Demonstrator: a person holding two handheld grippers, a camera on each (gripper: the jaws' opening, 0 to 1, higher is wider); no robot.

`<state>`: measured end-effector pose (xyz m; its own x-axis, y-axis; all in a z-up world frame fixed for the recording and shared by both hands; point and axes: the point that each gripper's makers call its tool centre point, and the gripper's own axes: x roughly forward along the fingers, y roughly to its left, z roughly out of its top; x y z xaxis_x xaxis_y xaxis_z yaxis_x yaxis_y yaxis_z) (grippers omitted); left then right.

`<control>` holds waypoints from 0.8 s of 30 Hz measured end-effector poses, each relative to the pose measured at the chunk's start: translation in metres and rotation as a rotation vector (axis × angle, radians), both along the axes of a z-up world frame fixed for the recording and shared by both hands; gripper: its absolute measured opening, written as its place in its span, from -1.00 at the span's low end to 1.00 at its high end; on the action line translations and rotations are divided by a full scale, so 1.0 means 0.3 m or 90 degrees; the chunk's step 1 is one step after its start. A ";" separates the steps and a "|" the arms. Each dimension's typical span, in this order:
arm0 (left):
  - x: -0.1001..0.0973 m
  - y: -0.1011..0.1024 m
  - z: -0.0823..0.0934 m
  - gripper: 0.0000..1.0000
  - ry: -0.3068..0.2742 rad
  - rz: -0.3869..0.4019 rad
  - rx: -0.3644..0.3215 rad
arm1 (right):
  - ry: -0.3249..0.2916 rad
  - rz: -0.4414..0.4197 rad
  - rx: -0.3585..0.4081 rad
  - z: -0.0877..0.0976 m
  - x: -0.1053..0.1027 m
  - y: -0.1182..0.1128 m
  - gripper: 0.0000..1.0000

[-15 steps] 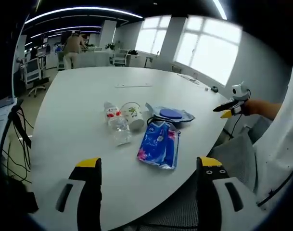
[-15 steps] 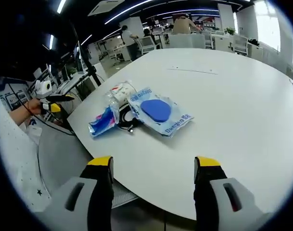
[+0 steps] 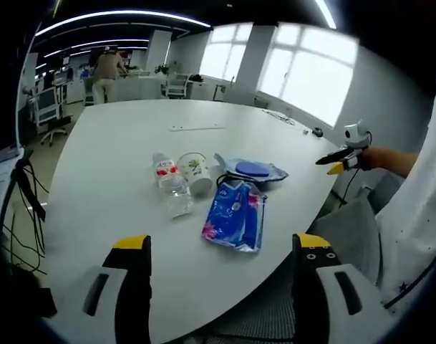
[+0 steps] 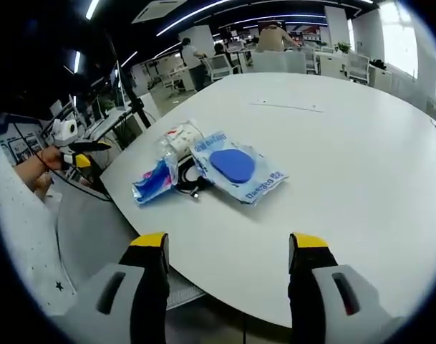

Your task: Arrange the tabletop items into an orderly group along one side of the table until the central work area is clear of visible clutter.

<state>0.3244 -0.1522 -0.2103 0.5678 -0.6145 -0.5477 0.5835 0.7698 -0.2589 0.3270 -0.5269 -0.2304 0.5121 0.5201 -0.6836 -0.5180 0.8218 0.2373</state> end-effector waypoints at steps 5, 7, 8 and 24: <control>0.003 0.003 0.002 0.65 -0.002 0.000 -0.003 | -0.001 0.000 0.001 -0.001 0.001 -0.001 0.34; 0.004 0.005 0.000 0.65 -0.002 -0.001 -0.001 | 0.000 0.001 0.001 -0.003 0.000 -0.001 0.35; 0.004 0.005 0.000 0.65 -0.002 -0.001 -0.001 | 0.000 0.000 0.002 -0.003 -0.001 0.000 0.35; 0.024 0.013 0.005 0.65 -0.001 -0.003 0.003 | -0.005 -0.004 0.007 0.005 0.023 -0.001 0.34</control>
<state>0.3318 -0.1483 -0.2088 0.5657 -0.6149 -0.5495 0.5881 0.7679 -0.2539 0.3338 -0.5271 -0.2290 0.5205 0.5243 -0.6739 -0.5144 0.8225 0.2426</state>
